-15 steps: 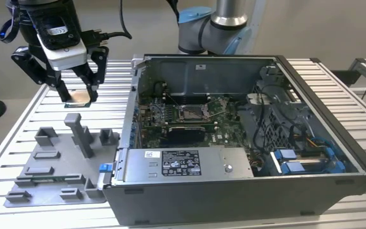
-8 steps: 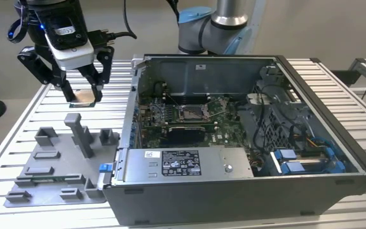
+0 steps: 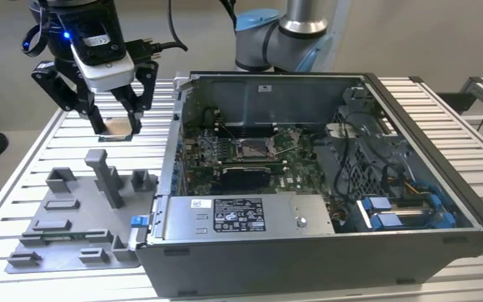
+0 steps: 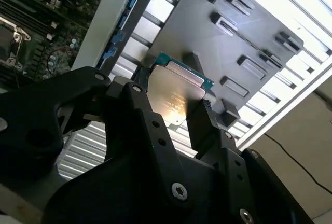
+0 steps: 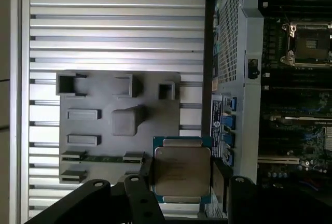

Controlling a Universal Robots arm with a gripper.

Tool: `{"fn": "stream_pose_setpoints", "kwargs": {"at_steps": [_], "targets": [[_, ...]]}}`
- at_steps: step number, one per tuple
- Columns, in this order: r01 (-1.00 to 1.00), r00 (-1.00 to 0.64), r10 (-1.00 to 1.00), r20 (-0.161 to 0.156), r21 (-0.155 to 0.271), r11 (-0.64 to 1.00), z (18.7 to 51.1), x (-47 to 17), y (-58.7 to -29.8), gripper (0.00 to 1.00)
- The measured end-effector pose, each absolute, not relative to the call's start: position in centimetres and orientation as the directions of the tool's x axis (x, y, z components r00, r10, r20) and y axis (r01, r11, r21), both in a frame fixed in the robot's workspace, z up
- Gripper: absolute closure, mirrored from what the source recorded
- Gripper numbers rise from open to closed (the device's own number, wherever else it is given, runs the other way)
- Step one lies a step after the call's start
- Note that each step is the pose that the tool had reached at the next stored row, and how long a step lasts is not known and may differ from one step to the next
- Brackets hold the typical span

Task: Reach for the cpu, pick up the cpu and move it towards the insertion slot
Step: 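Pick up the cpu and move it towards the insertion slot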

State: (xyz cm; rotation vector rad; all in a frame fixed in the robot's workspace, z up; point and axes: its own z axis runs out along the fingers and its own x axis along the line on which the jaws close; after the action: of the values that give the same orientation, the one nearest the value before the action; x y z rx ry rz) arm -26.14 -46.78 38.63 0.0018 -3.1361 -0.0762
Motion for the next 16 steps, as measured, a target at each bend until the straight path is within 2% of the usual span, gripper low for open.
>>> {"fn": "stream_pose_setpoints", "kwargs": {"at_steps": [16], "targets": [[-0.001,-1.0,-0.001,0.005,0.049,0.999,38.6,-24.3,-46.8,1.0]]}}
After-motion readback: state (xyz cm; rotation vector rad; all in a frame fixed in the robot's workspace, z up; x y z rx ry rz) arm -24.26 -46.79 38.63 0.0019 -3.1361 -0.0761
